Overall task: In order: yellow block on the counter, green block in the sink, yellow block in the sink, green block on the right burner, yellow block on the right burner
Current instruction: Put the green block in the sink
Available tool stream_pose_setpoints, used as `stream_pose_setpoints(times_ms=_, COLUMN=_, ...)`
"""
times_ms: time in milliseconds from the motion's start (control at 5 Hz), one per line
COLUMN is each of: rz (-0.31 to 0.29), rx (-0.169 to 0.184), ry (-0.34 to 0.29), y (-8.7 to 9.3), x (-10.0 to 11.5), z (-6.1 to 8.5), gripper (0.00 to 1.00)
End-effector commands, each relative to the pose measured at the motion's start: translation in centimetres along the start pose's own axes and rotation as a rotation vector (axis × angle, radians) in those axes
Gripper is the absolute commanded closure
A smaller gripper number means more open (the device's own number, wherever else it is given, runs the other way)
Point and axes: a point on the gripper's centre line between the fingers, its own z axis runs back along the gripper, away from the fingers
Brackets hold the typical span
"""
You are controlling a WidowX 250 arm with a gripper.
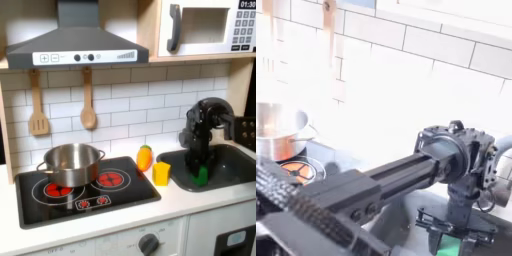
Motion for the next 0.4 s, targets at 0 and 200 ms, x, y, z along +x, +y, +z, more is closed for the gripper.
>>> stream_pose_setpoints(times_ms=0, rz=-0.009, rx=0.001, ry=-0.002, y=-0.26, x=-0.12, z=-0.02, gripper=1.0)
stream_pose_setpoints(times_ms=200, rz=0.0, rx=-0.002, ry=-0.014, y=-0.37, x=0.21, z=0.39, gripper=1.0)
